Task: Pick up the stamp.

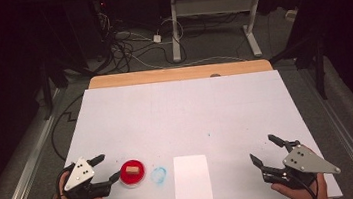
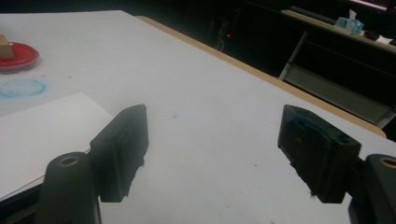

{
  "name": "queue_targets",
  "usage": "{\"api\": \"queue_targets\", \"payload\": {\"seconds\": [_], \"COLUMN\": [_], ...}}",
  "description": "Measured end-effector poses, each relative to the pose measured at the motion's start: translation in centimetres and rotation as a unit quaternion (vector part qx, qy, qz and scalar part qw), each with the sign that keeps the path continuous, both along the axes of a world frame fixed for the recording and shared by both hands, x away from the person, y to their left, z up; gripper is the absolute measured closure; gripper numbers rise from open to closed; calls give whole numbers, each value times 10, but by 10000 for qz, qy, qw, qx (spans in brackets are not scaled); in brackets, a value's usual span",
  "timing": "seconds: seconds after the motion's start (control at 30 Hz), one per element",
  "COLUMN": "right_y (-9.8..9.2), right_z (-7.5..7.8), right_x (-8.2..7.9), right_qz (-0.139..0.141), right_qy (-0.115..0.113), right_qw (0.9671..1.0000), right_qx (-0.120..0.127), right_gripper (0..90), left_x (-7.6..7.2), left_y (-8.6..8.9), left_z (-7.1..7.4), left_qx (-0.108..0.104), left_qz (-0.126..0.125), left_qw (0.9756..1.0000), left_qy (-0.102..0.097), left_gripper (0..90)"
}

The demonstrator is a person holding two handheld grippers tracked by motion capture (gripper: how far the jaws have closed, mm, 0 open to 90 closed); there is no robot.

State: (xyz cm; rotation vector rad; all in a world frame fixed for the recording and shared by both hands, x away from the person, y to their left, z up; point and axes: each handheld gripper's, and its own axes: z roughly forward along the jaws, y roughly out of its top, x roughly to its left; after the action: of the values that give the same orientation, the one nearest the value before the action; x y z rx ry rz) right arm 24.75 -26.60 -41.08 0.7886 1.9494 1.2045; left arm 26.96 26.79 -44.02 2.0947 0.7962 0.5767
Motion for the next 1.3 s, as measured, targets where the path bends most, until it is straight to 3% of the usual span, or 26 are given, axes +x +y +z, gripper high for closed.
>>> {"api": "queue_targets", "payload": {"seconds": [0.3,0.37,0.6,0.77,1.03,1.3], "right_y": [4,5,7,10,12,12], "right_z": [-1,-1,-4,-7,-9,-10], "right_x": [2,4,6,8,9,9], "right_qz": [118,142,222,252,252,284], "right_qy": [81,82,192,336,437,460], "right_qw": [9998,9997,9994,9988,9983,9980], "right_qx": [-119,-154,-185,-269,-309,-314], "right_gripper": [268,269,271,272,276,281], "left_x": [0,0,5,15,27,43], "left_y": [-3,-6,-10,-13,-25,-42], "left_z": [-2,-2,4,12,21,20], "left_qx": [217,488,836,1167,1502,1878], "left_qz": [-73,-246,-479,-606,-836,-1104], "left_qw": [9995,9979,9934,9874,9796,9665], "left_qy": [208,348,625,881,1046,1356], "left_gripper": [262,262,262,273,276,293]}}
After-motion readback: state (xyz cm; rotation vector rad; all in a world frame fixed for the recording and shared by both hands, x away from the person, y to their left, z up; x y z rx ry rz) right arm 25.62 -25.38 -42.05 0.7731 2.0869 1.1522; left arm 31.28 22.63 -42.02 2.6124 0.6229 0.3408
